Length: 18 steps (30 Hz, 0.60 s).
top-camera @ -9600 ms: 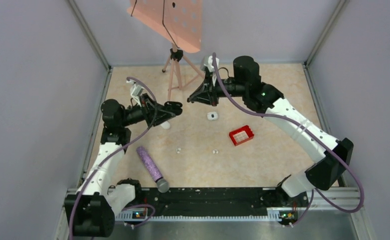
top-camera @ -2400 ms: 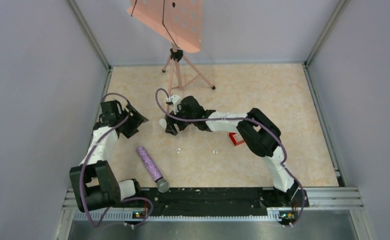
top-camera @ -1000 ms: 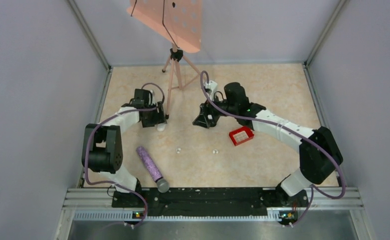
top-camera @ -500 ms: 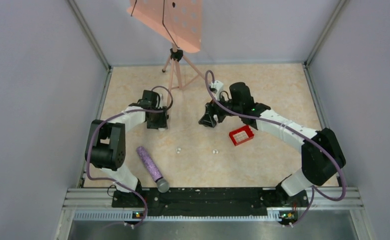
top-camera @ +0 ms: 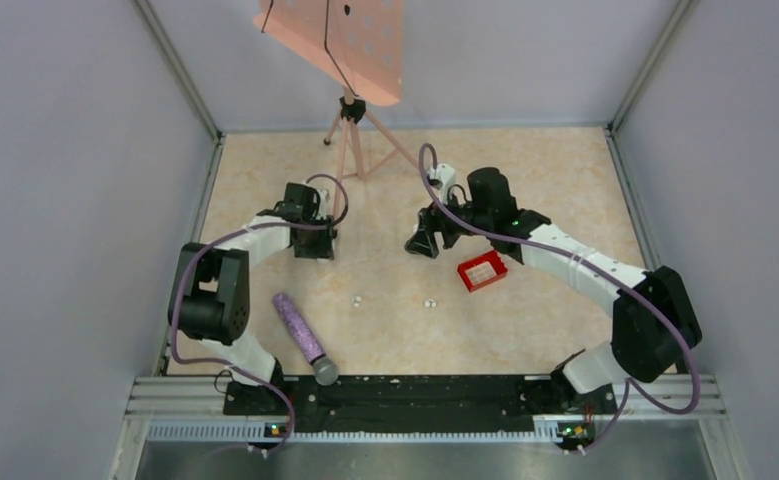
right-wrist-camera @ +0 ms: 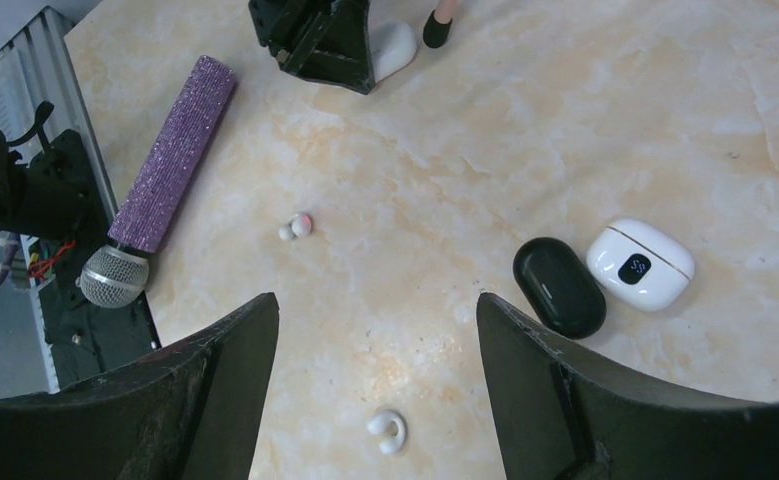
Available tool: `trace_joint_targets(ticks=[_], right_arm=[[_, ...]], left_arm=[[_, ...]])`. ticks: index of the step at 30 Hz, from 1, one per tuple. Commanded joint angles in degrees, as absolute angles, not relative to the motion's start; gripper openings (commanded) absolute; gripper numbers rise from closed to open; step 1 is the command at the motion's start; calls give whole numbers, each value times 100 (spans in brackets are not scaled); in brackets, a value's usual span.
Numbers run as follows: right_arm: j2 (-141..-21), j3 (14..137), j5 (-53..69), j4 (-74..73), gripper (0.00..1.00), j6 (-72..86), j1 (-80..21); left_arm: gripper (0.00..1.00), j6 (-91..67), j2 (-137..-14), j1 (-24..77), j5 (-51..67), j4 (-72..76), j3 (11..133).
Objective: Insert the wireless bluetooth earbuds into the charging case
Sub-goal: Pick up the charging case at the center of the board.
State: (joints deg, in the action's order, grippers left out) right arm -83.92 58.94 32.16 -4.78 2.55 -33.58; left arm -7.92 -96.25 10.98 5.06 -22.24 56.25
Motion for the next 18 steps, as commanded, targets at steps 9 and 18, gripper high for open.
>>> trace_joint_targets(ticks=[9, 18], right_arm=[[-8325, 5832, 3651, -366, 71, 972, -3219], [-9277, 6417, 5280, 175, 67, 1922, -3235]], left_arm=[[0, -171, -7373, 1275, 2575, -1785, 4419], [0, 1206, -6856, 1975, 3670, -1995, 4722]])
